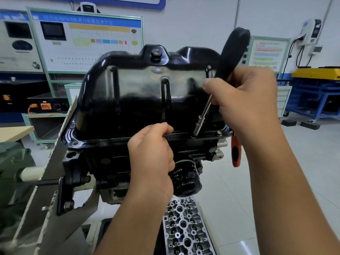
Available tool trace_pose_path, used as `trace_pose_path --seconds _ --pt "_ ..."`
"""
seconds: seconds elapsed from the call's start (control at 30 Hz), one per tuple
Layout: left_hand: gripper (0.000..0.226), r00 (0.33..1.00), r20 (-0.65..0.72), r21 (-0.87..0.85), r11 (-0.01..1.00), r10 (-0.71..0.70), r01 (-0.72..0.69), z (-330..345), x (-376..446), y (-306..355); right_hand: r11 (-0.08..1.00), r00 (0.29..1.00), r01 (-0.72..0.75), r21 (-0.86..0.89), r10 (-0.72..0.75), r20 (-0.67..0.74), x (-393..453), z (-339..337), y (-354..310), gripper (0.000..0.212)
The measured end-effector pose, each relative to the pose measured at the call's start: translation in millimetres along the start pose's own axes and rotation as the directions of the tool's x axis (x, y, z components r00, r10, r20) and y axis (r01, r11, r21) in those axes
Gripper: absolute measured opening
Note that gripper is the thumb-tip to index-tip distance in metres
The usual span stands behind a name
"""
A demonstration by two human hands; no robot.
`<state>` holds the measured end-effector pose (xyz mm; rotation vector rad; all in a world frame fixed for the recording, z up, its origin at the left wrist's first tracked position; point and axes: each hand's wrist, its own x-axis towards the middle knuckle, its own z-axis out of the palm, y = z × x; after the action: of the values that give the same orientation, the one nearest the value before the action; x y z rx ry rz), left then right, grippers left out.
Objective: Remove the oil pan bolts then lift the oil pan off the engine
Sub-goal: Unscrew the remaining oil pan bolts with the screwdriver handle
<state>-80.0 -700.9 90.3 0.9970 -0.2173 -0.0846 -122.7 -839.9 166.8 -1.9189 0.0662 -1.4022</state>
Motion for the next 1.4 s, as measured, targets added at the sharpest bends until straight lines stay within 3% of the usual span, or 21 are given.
trace_pose_path --seconds 0.1,0.27,0.43,0.53,0.67,0.73,0.83,0.9,0.97,1.03,1.17,1.23,1.33,1.4 --pt "0.021 0.995 0.093 0.135 0.99 0.038 -0.051 -3 5 1 0.995 0.996 -0.002 0.098 -0.007 0.088 -4 3 -2 0.045" --pt "0.021 0.953 0.206 0.31 0.909 0.223 -0.279 -6 11 -1 0.985 0.994 -0.052 0.167 0.034 0.108 -2 6 3 0.043" --pt "0.009 0.794 0.34 0.393 0.691 0.504 -0.607 8 19 16 0.993 0.981 -0.035 0.114 0.013 0.191 1 -3 3 0.037" --pt "0.021 0.757 0.462 0.423 0.635 0.462 -0.646 23 26 33 0.995 0.961 -0.033 0.098 0.004 0.277 0 -7 -1 0.031" --pt "0.029 0.686 0.644 0.502 0.489 0.34 -0.713 33 33 38 0.994 0.954 -0.066 0.09 0.036 0.297 1 -12 0 0.032" --pt "0.026 0.698 0.665 0.557 0.446 0.266 -0.701 33 35 32 0.991 0.915 -0.088 0.097 0.042 0.4 0 -18 2 0.037" --pt "0.029 0.728 0.603 0.618 0.386 0.327 -0.685 36 35 19 0.978 0.822 -0.182 0.099 0.096 0.561 0 -29 8 0.033" --pt "0.03 0.75 0.538 0.645 0.385 0.384 -0.66 39 34 12 0.897 0.784 -0.405 0.18 0.238 0.574 6 -39 13 0.02" --pt "0.034 0.761 0.498 0.67 0.373 0.416 -0.642 40 35 7 0.693 0.769 -0.594 0.408 0.34 0.542 14 -54 18 0.034" --pt "0.039 0.749 0.494 0.668 0.359 0.441 -0.652 40 36 5 0.541 0.808 -0.588 0.602 0.369 0.459 21 -69 26 0.051" --pt "0.041 0.694 0.502 0.636 0.324 0.516 -0.701 41 33 -4 0.585 0.839 -0.544 0.602 0.393 0.376 24 -82 39 0.057" --pt "0.039 0.638 0.51 0.616 0.272 0.578 -0.739 40 31 -10 0.529 0.825 -0.563 0.636 0.41 0.389 25 -80 43 0.049" --pt "0.039 0.579 0.526 0.615 0.193 0.623 -0.765 39 30 -13 0.305 0.82 -0.518 0.8 0.443 0.362 26 -69 47 0.039" --pt "0.04 0.574 0.527 0.596 0.208 0.627 -0.775 39 33 -14 0.153 0.806 -0.43 0.889 0.509 0.302 25 -59 47 0.027"
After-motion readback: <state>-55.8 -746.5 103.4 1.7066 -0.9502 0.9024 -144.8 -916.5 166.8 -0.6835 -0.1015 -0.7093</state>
